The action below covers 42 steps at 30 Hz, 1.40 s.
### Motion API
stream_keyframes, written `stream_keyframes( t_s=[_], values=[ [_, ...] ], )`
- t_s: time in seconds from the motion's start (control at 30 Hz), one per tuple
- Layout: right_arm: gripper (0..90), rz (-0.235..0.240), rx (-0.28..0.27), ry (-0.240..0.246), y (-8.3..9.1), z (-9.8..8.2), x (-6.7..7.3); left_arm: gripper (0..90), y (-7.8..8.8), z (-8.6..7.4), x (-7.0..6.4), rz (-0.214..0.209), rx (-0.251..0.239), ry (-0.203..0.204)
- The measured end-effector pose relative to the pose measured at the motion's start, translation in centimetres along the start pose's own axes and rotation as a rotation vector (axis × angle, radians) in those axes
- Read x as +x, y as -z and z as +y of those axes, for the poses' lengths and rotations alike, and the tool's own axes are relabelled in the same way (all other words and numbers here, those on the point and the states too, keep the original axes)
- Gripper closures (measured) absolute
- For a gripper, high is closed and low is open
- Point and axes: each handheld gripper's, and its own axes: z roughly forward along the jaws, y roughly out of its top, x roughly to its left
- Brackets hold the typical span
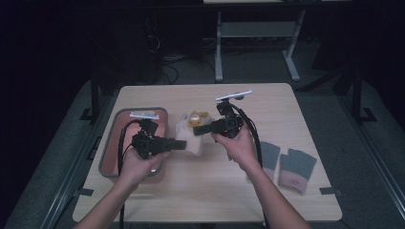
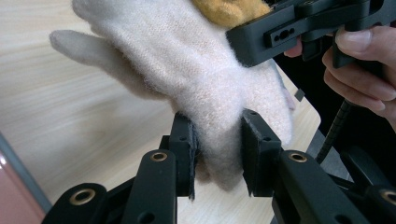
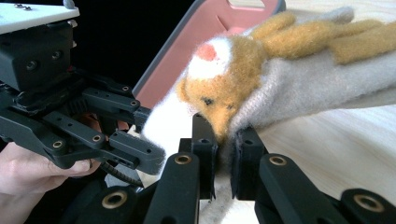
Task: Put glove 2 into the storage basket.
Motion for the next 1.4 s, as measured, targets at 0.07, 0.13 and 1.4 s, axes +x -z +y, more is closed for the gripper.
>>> stream_keyframes(
  t_s=[0.07,0.13,1.4],
  values=[
    [82.2,0.009,-0.002,-0.002,-0.1,0.3,0.1,69.1,0.3,0.2,0.1,0.002,-0.007,0.001],
    [82.2,0.014,-0.004,0.006,-0.2,0.6,0.2,69.1,0.7,0.3,0.2,0.007,-0.011,-0.001],
    [82.2,0.134,0.014,0.058,-6.1,6.2,4.8,69.2,8.7,0.7,4.0,0.08,-0.08,0.053]
  ],
)
